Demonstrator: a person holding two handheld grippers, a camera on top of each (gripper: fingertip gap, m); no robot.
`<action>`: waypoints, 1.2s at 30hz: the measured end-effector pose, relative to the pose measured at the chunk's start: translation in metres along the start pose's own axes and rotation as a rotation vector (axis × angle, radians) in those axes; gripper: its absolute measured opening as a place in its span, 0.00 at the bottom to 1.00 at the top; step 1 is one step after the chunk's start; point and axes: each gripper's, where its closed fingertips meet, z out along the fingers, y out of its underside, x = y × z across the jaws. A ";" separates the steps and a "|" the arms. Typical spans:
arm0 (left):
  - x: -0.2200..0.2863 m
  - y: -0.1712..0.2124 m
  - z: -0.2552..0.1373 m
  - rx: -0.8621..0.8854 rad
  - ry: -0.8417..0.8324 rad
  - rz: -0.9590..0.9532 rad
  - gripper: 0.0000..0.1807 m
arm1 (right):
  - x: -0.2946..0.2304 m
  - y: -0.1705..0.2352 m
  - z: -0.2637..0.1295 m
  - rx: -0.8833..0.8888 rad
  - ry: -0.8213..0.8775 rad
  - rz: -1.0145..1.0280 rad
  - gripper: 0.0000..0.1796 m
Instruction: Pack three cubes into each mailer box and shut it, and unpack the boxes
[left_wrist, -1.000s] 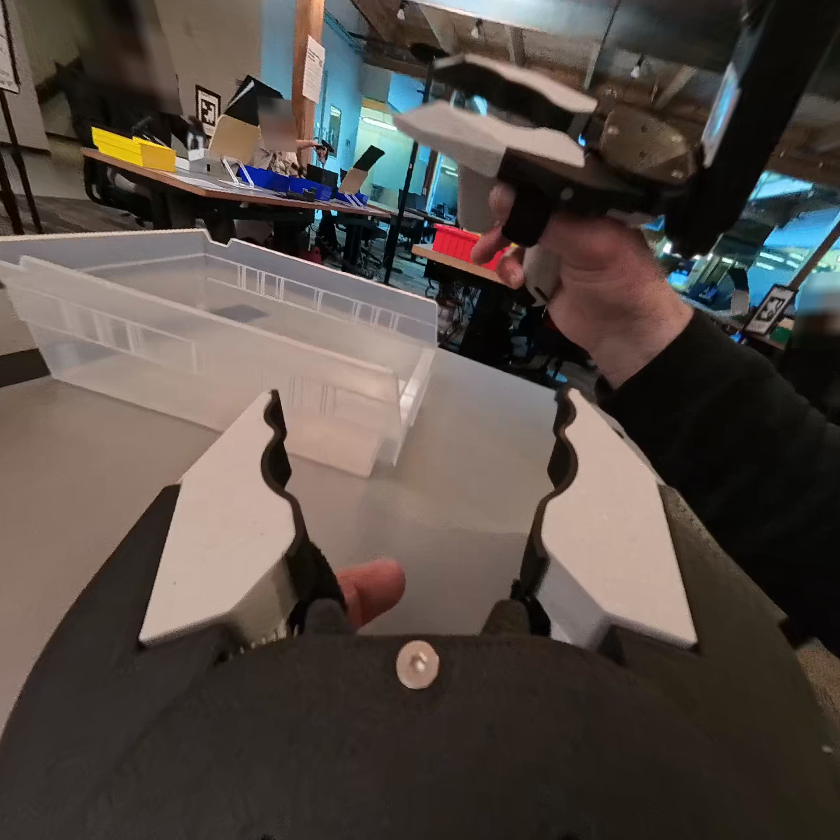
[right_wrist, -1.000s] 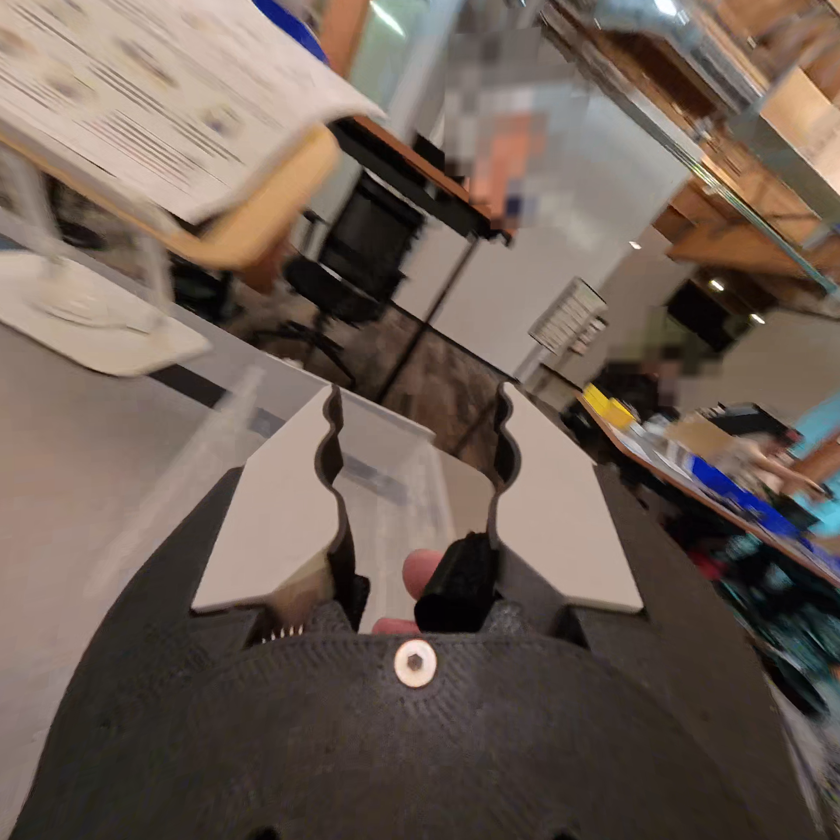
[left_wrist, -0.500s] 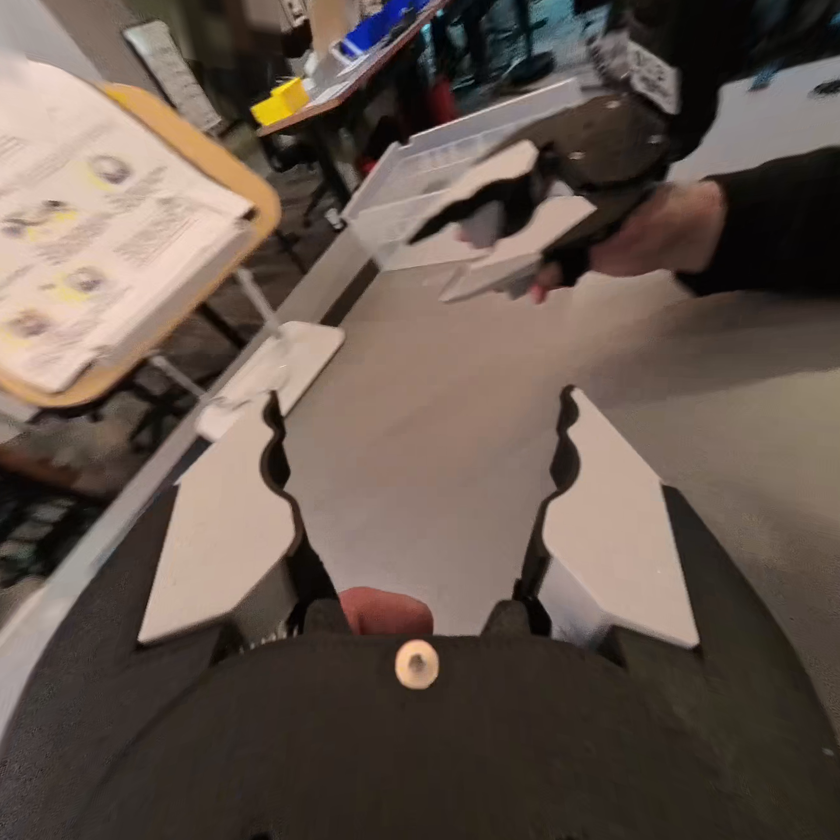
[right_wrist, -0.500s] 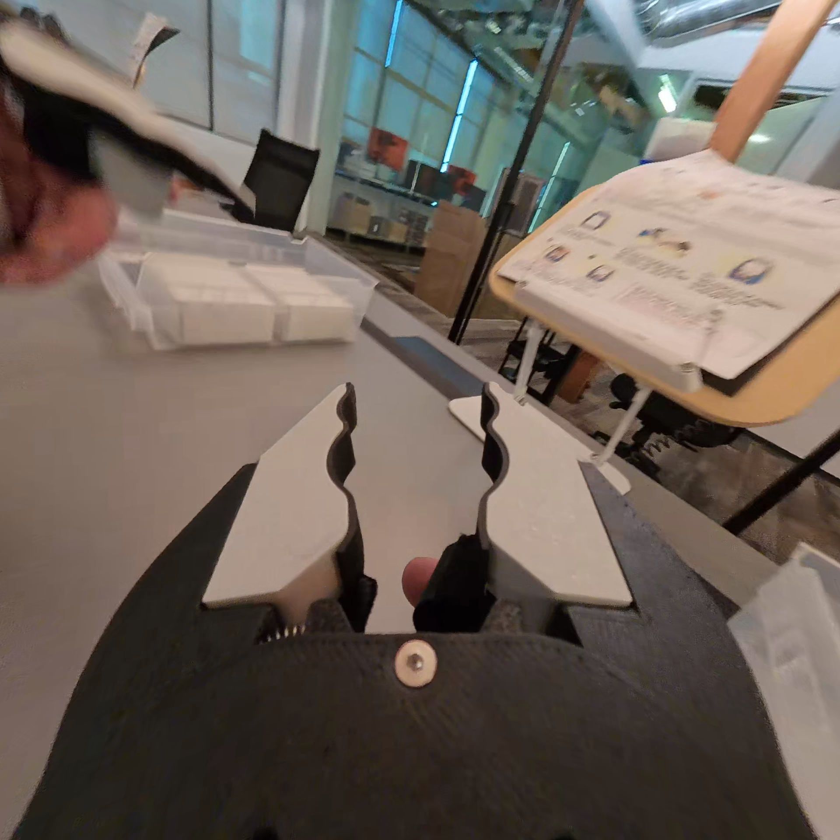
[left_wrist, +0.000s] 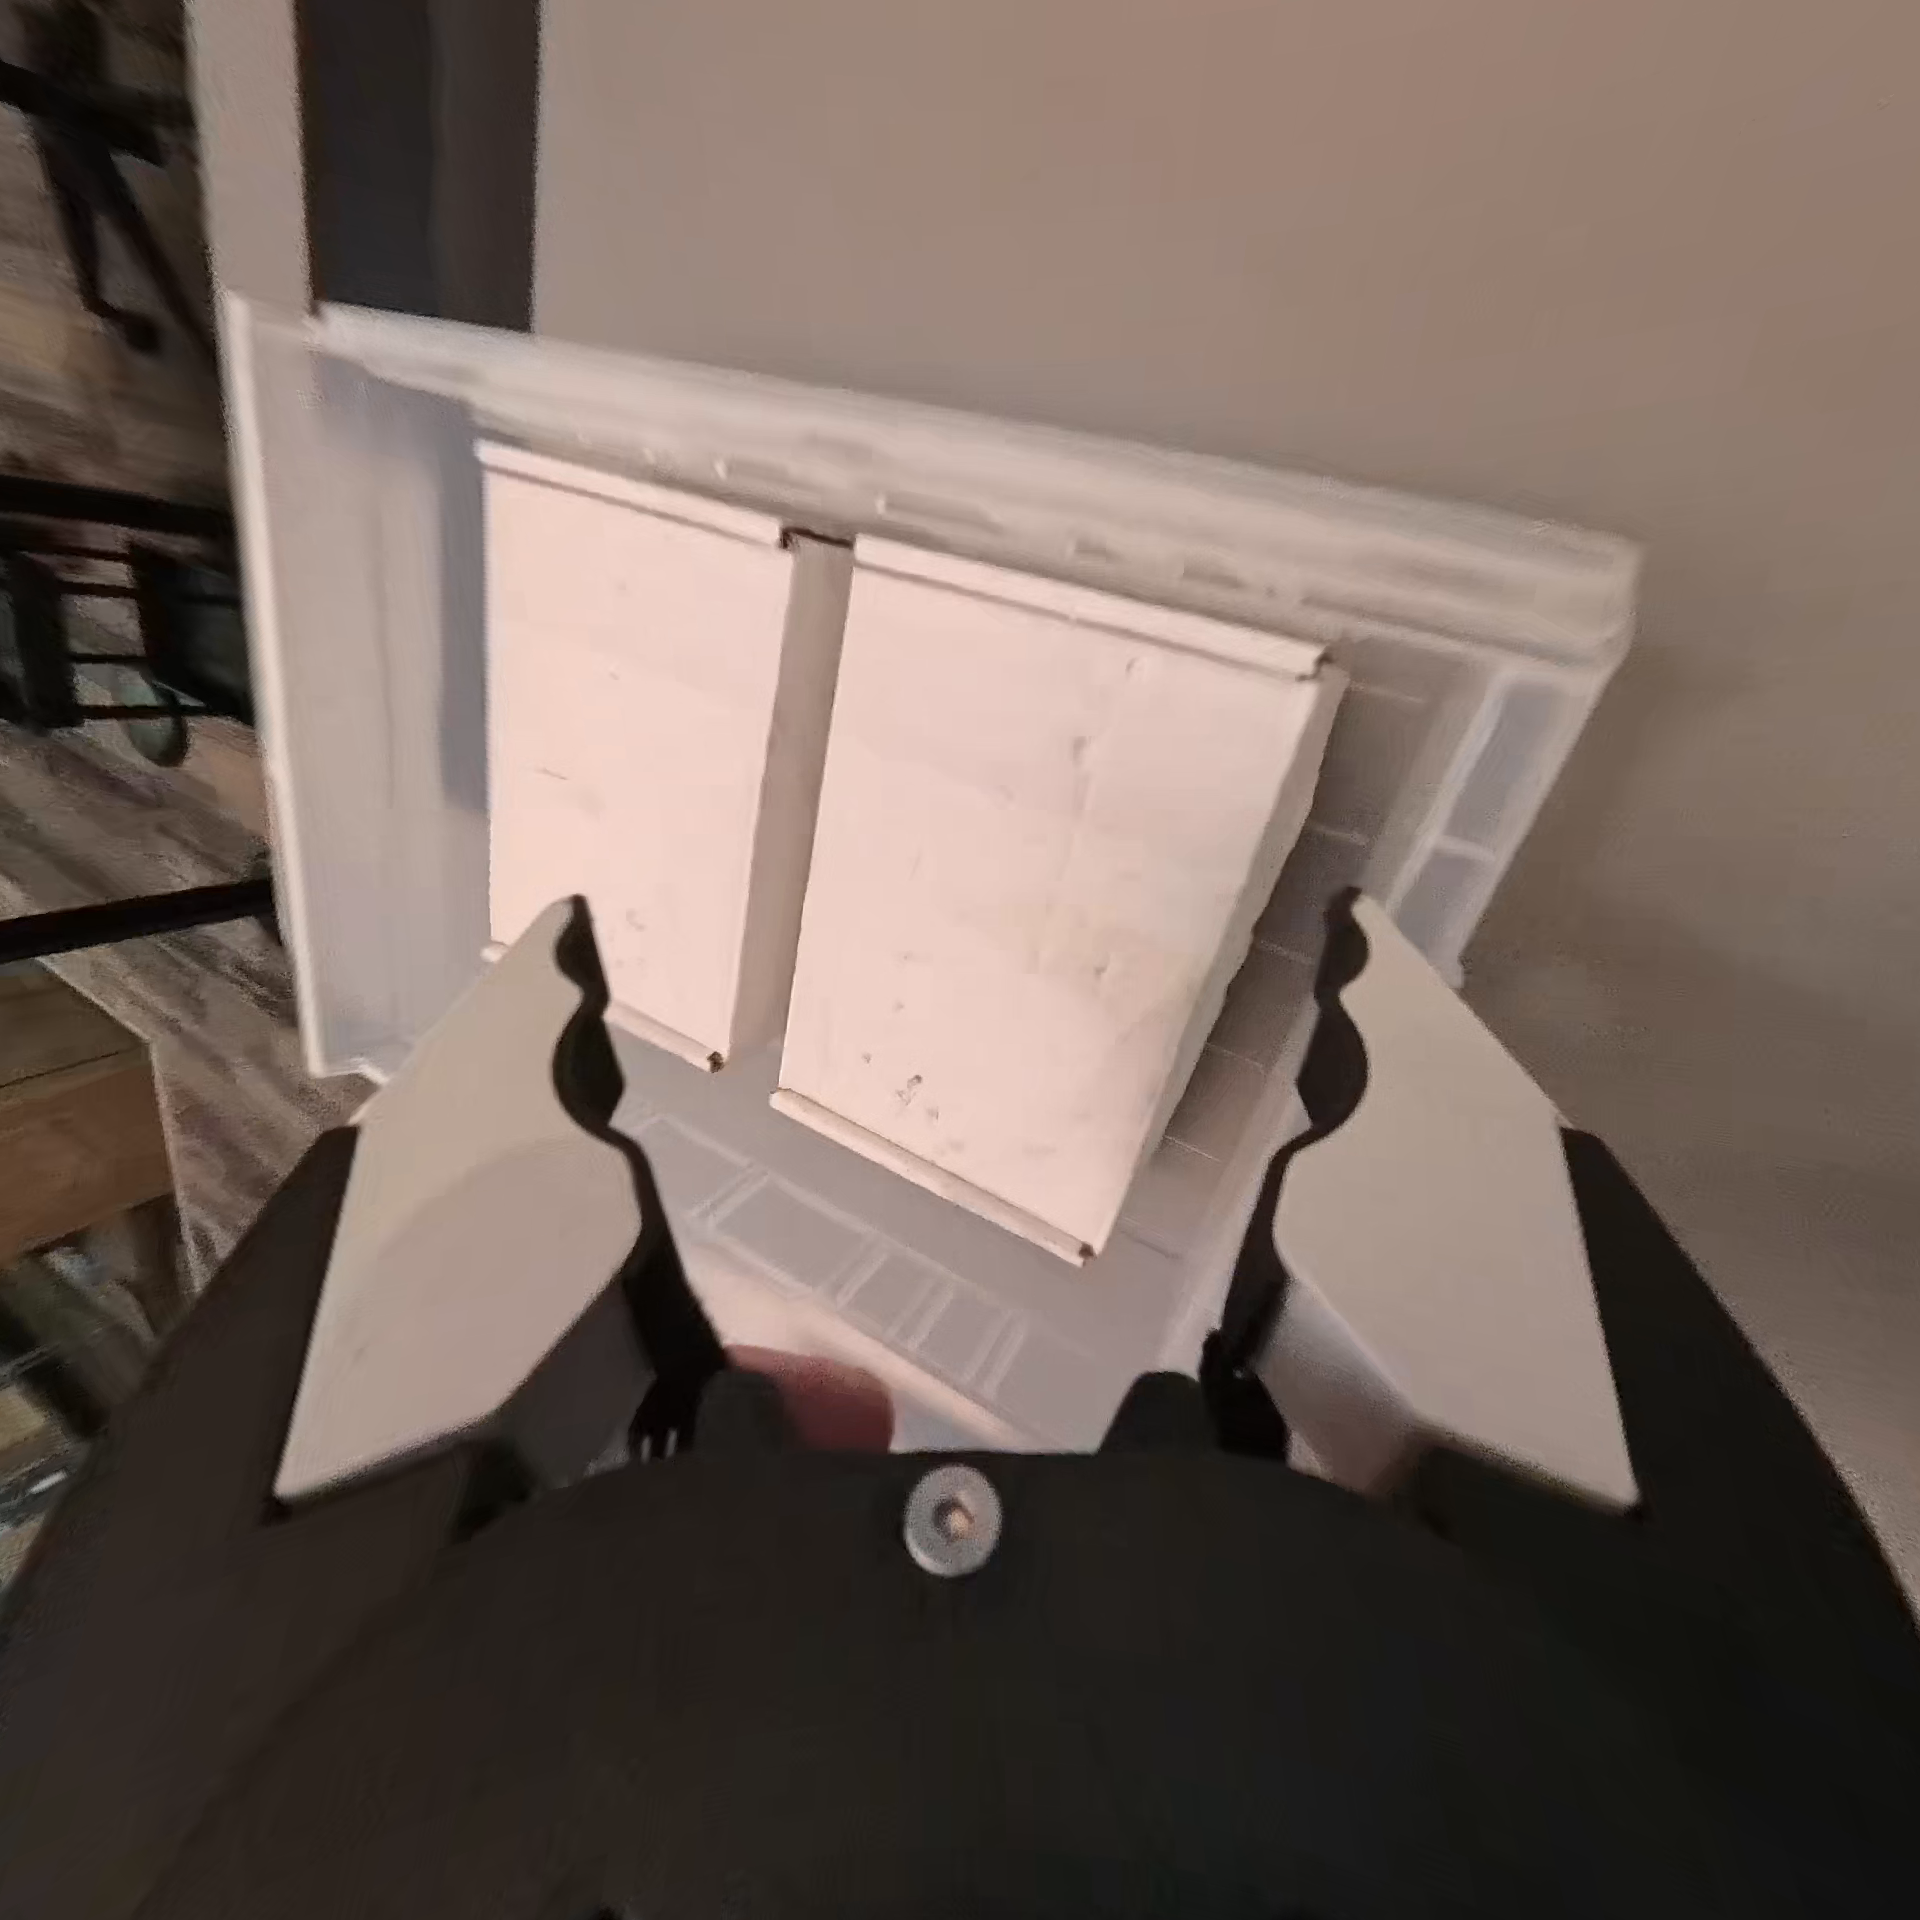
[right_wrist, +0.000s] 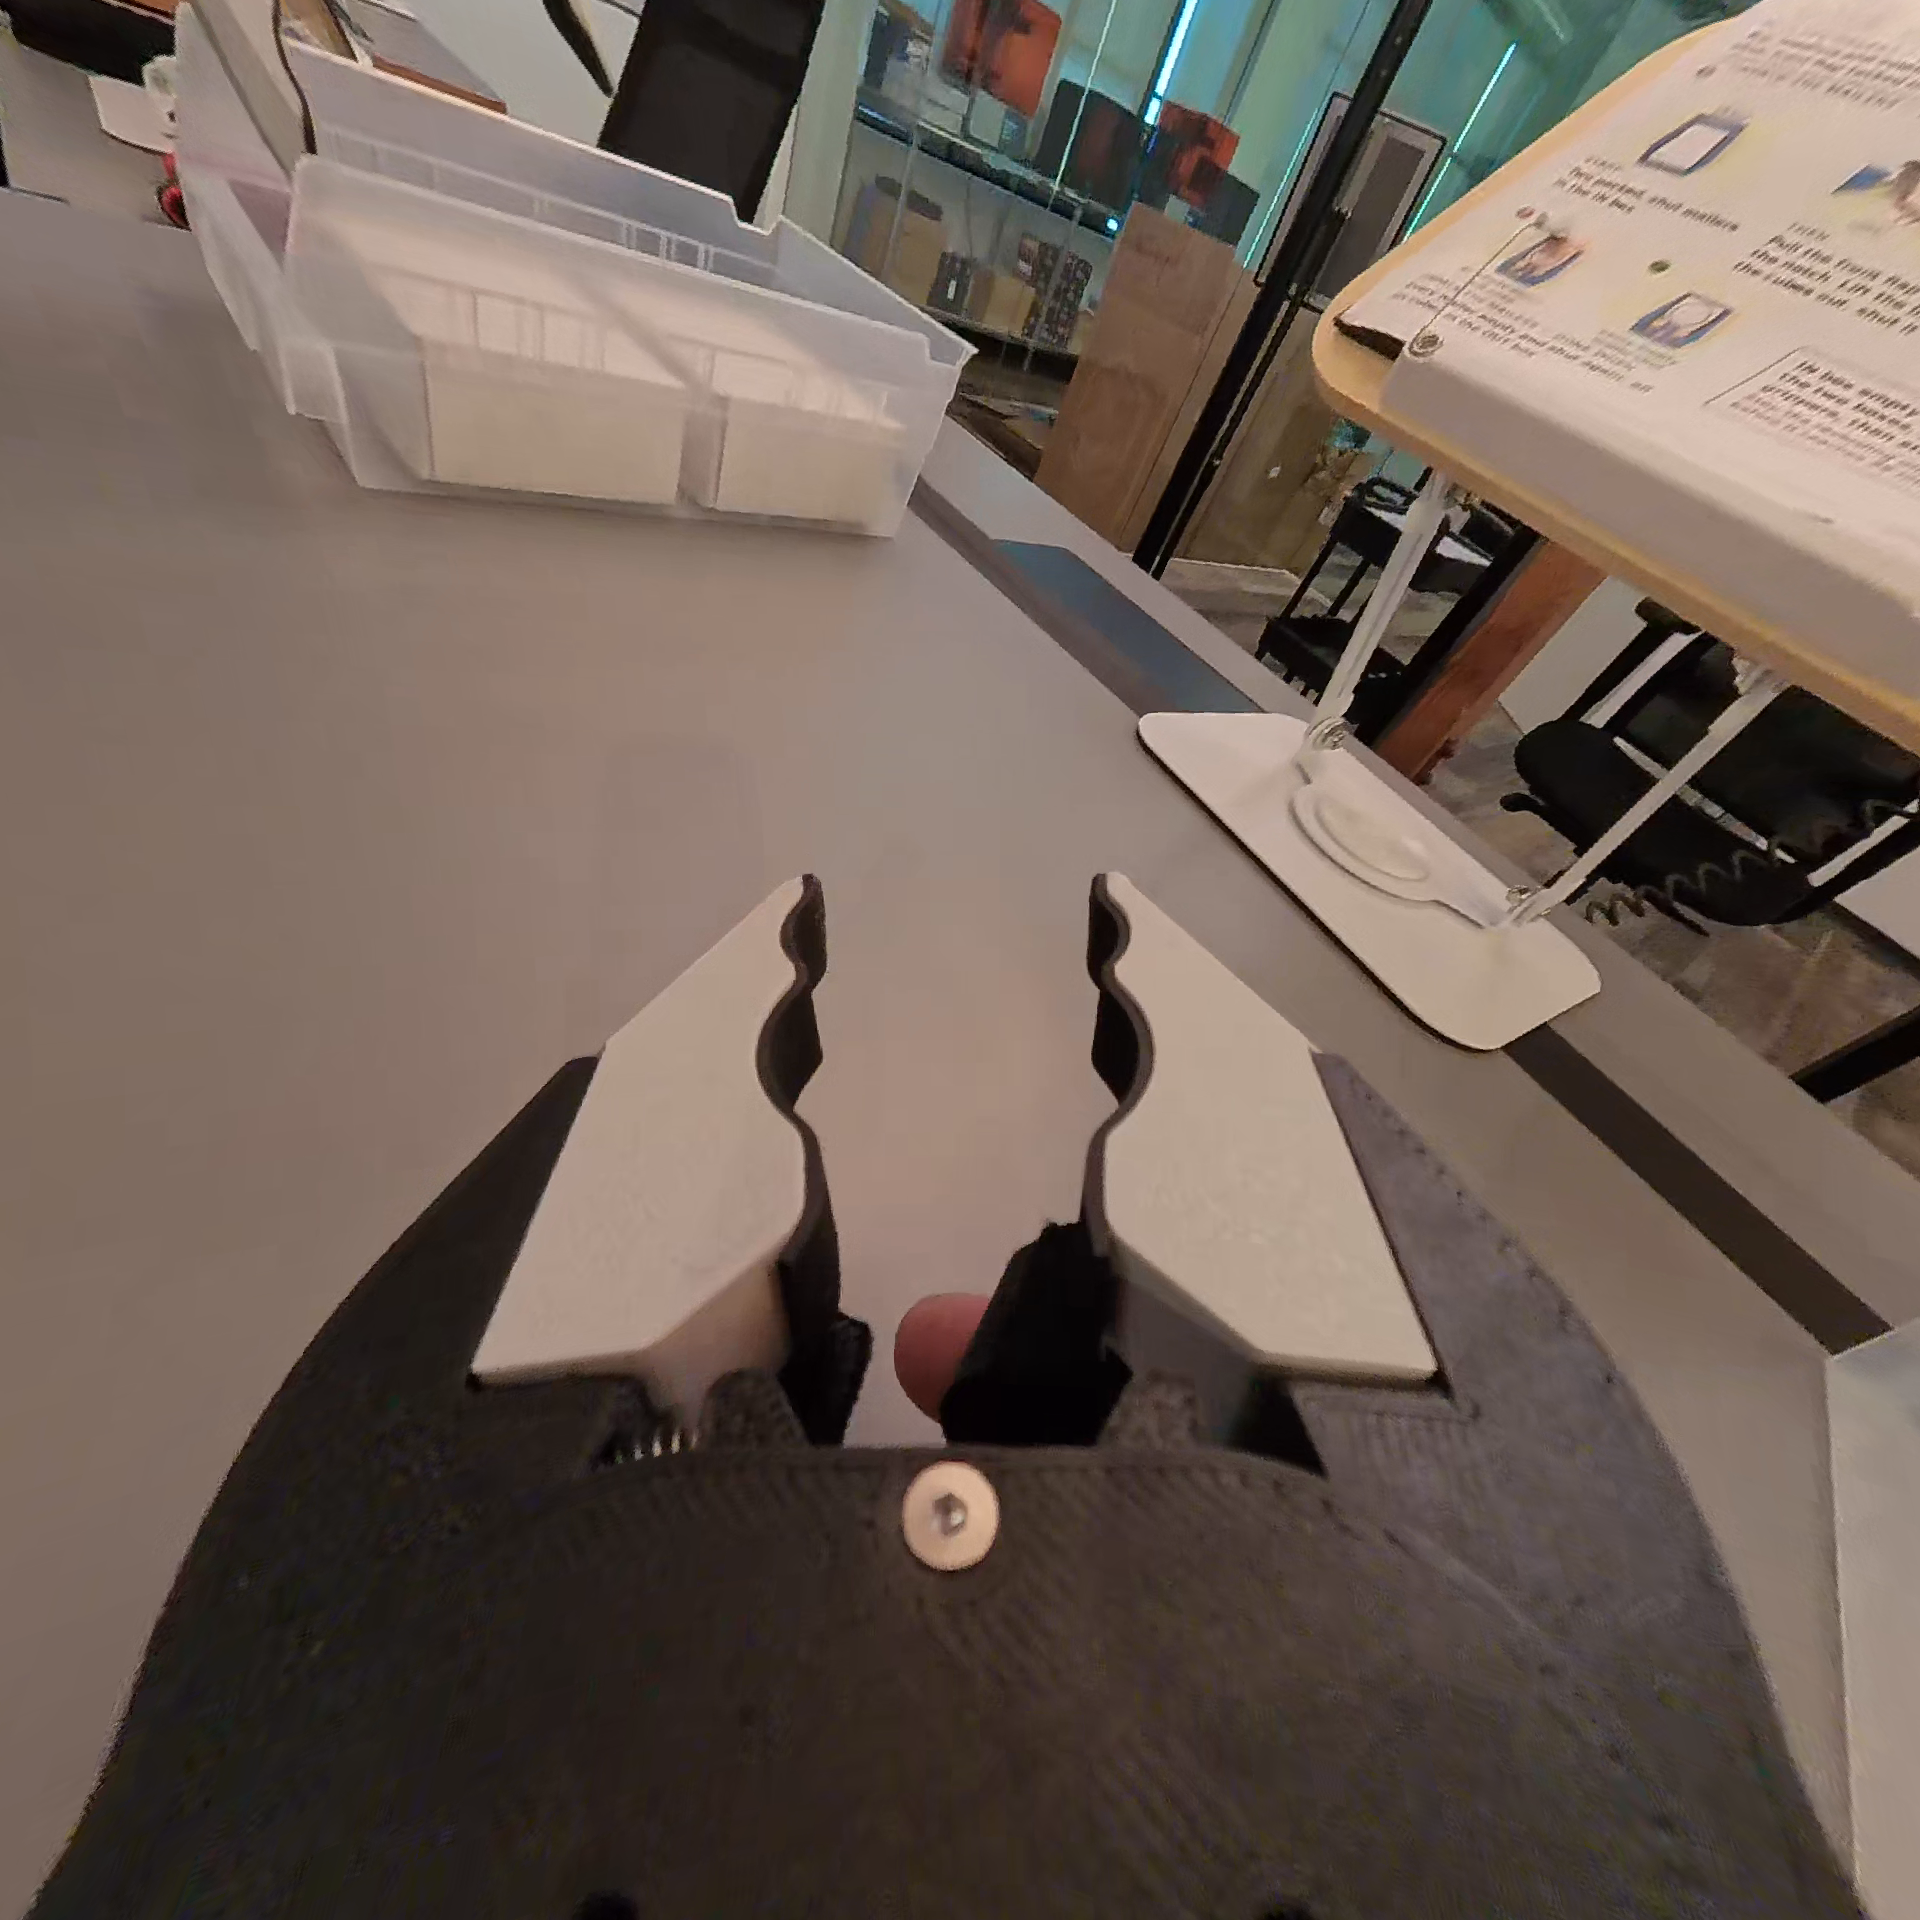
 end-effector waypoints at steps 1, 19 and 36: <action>0.000 0.003 0.008 -0.002 0.026 -0.011 0.76 | 0.000 0.001 0.000 -0.004 0.002 -0.004 0.28; -0.107 -0.005 0.053 -0.035 0.075 0.018 0.56 | -0.005 0.009 0.003 -0.049 -0.016 -0.075 0.26; -0.090 0.034 0.115 -0.180 0.277 0.028 0.69 | -0.007 0.016 0.006 -0.085 -0.036 -0.107 0.26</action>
